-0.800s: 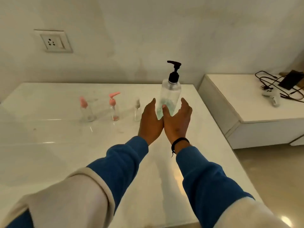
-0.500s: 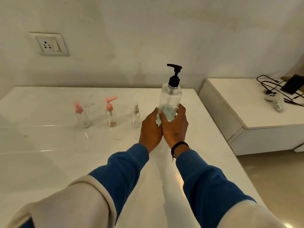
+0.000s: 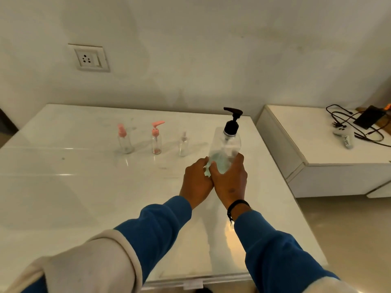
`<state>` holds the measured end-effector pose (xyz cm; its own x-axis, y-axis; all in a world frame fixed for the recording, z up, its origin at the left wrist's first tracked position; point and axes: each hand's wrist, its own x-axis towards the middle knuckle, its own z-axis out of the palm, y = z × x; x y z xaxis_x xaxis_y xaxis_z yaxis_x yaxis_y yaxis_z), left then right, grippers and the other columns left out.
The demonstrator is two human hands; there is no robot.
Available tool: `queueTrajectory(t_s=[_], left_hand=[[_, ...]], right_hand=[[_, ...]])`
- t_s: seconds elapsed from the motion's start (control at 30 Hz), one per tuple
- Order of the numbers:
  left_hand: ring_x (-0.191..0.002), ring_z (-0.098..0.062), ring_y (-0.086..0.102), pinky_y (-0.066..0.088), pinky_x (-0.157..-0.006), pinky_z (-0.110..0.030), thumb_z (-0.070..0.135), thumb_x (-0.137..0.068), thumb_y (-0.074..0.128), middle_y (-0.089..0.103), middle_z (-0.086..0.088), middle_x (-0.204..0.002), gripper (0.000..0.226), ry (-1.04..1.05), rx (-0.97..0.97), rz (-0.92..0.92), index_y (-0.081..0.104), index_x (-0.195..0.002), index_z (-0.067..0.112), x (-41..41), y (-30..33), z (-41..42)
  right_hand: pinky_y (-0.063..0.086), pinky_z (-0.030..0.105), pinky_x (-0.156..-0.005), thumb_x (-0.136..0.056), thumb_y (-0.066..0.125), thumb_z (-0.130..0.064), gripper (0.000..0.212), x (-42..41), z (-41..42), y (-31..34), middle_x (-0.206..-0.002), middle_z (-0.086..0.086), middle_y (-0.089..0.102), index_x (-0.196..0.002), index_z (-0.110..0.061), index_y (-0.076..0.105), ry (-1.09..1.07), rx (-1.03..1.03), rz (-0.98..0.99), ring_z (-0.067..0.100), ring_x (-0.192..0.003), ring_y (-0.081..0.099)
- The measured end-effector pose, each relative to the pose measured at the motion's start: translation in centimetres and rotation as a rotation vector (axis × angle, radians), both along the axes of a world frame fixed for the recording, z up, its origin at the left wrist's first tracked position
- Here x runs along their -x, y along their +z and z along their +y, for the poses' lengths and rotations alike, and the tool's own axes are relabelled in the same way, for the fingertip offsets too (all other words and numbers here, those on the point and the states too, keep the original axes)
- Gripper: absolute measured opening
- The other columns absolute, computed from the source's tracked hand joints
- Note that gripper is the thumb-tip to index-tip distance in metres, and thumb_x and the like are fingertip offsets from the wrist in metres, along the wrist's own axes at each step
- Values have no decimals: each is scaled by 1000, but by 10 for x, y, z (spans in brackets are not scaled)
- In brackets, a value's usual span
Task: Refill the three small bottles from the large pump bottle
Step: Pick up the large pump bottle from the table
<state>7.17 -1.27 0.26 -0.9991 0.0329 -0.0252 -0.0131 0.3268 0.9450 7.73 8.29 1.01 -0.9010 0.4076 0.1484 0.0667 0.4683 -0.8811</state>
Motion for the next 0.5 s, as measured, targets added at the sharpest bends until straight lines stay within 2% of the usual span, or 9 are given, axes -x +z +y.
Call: queueTrajectory(t_s=[0.1,0.23,0.33,0.43,0.5], left_hand=[[-110,-21,68,59,-92,-34,21,-94,71,70,-2,-122,37,-28,9,-34,62,-128,13,-33,7,-7],[-118,-20,66,57,-95,-34,31,-91,74,65,-2,-134,53,-91,68,-88,57,-138,12,-70,15,-16],[-124,-23,62,54,-96,-29,29,-87,78,61,-5,-141,64,-129,89,-114,52,-143,12,-84,22,-21],[-132,-26,56,49,-102,-32,26,-86,80,54,-6,-148,75,-154,98,-151,44,-149,12,-91,26,-26],[-134,-26,54,47,-103,-31,24,-84,82,48,-7,-153,83,-147,93,-174,37,-154,13,-95,26,-34]], right_hand=[[51,29,-84,-90,76,-34,46,-38,0,3,-108,-11,57,-120,-32,40,5,1,-20,15,-97,59],[53,31,-83,-88,78,-31,48,-80,0,8,-107,-9,58,-114,-33,38,4,-14,-56,17,-95,61],[56,36,-86,-89,77,-31,48,-95,-2,13,-111,-6,59,-120,-26,41,32,-31,-90,20,-100,61],[57,40,-95,-91,75,-30,59,-102,-6,20,-125,0,60,-137,-19,40,42,-27,-142,24,-111,61],[54,34,-92,-93,73,-31,57,-108,-6,21,-127,2,60,-140,-16,43,34,17,-258,24,-111,60]])
